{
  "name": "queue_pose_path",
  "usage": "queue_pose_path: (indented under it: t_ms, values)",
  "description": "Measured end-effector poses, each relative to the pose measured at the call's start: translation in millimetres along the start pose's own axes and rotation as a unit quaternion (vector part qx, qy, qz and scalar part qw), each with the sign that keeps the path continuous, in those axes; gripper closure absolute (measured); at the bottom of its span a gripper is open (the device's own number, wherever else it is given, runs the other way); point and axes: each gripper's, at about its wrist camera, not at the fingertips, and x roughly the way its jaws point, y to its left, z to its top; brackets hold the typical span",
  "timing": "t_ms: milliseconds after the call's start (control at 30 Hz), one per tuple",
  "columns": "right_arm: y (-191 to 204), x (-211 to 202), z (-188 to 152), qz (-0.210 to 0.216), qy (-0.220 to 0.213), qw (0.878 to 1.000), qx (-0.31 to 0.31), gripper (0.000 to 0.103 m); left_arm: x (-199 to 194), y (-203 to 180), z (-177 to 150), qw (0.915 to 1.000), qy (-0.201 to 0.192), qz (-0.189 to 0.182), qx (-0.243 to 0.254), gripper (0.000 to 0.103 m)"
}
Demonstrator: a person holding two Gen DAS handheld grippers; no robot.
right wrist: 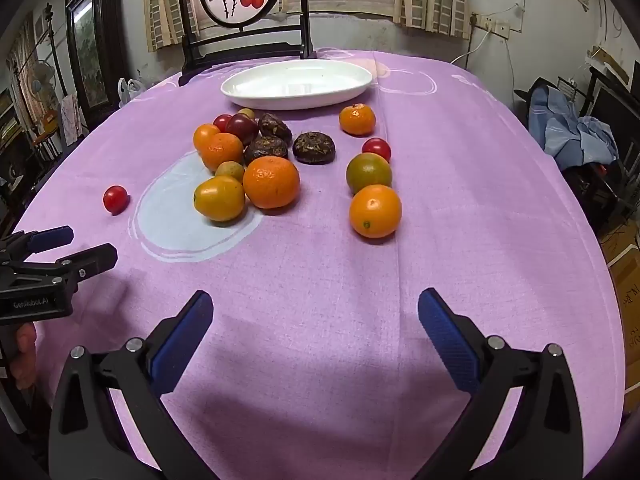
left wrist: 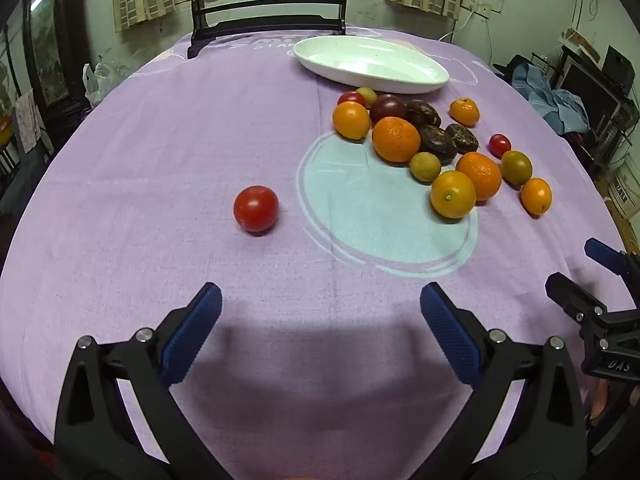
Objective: Organize fruits
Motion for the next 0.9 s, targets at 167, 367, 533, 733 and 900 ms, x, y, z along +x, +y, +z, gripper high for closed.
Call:
queue_pose_path:
  t_ms: [167,367,533,733,900]
  values:
    - [1.3,-1.7,-0.3,0.002,0.000,1.000,-0.002,0.001,-1.8,4.8,-3.9,0.9999,-0.011,-0.011,0.000,0.002]
    - [0.5,1.5,2.4,0.001,0.002,1.000,-0.003,0.001,-7.4,2.0,-0.6,1.0000,-0.006,-0.001,-0.004,0.002]
    - [1.1,0.7,1.2,-0.001,0.002,1.000,-0.006,0.001,-8.1,1.6,0.4,1.0000,-0.005,-0.001,-0.005,0.002]
    - [1.9,2.5,1.4,-0.001,0.004,1.000,-0.006,0.001,-6.3,1.2,1.1,0.9999,-0.011,0.003,-0.004,0.002]
    - [3.3,3.5,0.1,0.001,0.005,1.000,-0.008,0.001,-6.5,-0.5,-0.5,0.9999,-0.012,0.003,-0.001,0.002]
